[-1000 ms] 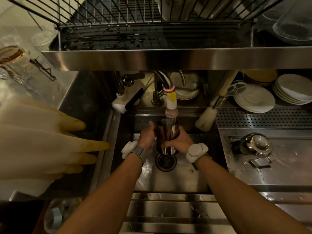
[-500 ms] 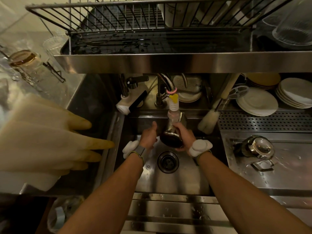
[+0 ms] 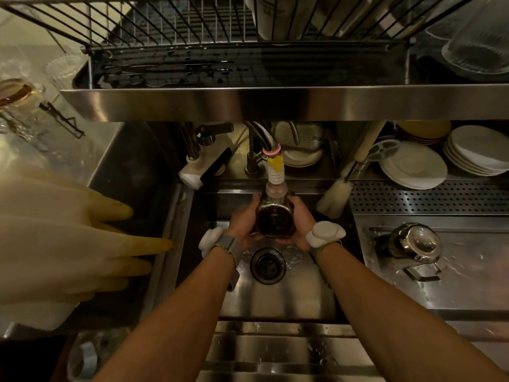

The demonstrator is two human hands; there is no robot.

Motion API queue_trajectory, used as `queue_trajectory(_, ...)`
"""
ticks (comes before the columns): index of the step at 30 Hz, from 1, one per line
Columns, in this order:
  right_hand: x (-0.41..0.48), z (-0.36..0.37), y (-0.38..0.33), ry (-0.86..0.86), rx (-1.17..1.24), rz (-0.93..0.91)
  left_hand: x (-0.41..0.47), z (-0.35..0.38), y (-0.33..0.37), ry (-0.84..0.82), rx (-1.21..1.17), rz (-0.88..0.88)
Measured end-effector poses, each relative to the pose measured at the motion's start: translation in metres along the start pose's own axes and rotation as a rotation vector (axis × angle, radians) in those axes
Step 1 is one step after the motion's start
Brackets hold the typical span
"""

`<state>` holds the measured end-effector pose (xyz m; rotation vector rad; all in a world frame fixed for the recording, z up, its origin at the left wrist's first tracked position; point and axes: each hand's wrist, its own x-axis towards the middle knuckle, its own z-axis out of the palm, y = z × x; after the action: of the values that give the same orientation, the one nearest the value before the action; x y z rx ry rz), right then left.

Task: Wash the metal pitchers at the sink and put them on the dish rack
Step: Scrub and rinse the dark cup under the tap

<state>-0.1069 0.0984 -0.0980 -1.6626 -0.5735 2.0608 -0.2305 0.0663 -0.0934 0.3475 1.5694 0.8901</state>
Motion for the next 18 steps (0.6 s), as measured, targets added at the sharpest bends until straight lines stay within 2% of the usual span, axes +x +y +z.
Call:
queue_trajectory(3,0.004,0.004,-0.006,0.034,0.004,0.001,0.004,-0.002,0.007,0.027,0.031,-0.01)
queue_trajectory(9,0.007,0.005,-0.01,-0.002,0.034,0.016,-0.001,-0.001,0.02,0.002,0.023,-0.093)
queue_trajectory(18,0.012,-0.014,0.0,0.038,-0.106,0.042,-0.006,-0.001,0.017,0.024,0.187,-0.061)
